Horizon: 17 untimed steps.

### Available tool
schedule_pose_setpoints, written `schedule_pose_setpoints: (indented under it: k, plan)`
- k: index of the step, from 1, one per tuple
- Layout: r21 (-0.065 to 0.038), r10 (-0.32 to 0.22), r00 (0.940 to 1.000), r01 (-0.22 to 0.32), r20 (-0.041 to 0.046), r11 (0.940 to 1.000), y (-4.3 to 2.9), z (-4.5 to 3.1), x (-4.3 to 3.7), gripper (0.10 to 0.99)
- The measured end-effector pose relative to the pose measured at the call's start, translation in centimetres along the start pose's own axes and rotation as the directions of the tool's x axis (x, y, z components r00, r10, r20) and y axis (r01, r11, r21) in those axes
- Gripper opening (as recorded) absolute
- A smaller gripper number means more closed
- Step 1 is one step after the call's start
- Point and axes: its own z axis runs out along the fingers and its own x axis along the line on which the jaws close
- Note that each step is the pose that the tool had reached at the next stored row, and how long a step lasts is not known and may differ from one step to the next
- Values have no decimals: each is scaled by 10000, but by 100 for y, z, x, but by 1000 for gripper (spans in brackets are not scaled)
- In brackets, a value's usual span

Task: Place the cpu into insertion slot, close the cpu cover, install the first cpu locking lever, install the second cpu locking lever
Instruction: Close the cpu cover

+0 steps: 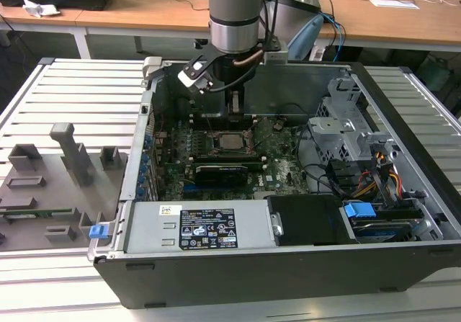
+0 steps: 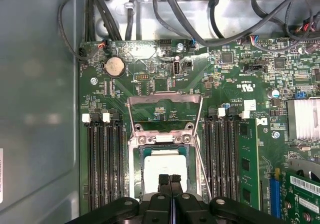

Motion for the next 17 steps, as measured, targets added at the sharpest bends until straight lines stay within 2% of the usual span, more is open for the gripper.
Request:
schedule_pose_setpoints:
  k: [17]
  plan:
    - [0,6,10000,-6,-1,10000,9,-122,0,106]
